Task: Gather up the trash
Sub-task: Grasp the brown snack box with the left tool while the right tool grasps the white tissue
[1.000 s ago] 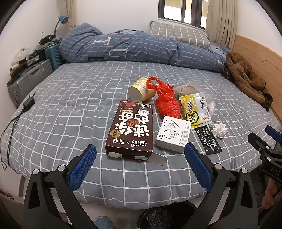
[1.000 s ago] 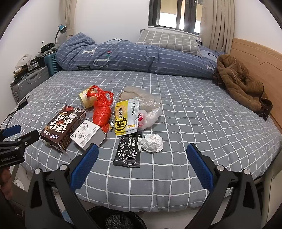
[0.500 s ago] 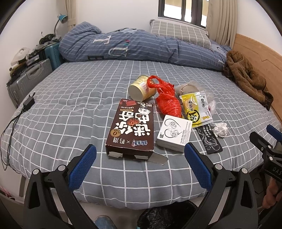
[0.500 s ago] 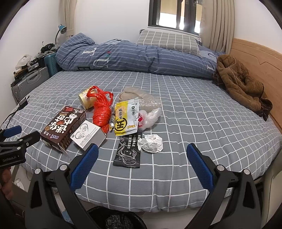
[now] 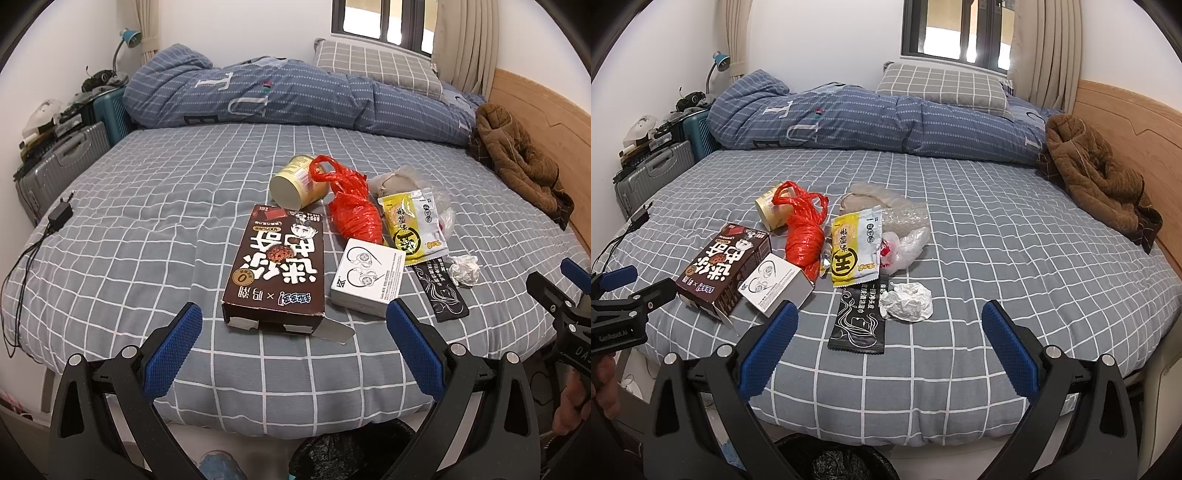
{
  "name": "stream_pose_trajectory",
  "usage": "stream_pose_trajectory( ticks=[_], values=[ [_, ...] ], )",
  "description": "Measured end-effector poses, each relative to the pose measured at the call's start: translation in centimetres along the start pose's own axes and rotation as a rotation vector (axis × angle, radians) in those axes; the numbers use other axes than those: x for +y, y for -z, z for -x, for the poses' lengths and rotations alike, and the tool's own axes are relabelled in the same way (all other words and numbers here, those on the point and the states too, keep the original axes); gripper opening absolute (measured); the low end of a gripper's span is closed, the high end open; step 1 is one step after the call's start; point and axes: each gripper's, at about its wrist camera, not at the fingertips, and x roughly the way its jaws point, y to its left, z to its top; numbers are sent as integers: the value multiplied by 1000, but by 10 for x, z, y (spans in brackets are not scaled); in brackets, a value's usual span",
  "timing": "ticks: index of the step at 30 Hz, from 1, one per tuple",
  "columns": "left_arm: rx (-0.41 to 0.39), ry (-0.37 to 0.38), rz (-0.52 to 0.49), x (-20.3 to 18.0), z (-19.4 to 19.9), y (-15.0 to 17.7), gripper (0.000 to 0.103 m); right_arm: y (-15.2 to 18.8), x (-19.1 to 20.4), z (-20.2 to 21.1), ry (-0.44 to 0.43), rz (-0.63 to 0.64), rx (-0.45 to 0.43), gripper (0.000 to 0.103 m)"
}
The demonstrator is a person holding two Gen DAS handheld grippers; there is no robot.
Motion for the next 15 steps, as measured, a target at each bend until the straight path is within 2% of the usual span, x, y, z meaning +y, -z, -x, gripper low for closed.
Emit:
stream_pose_trajectory(
  ticks=[8,15],
  values=[
    [26,-5,-4,2,-13,-3,97,-7,0,-7,7,7,7,96],
    [80,-15,-13,5,-46,-11,97,-9,-2,-39,36,21,33,96]
  ],
)
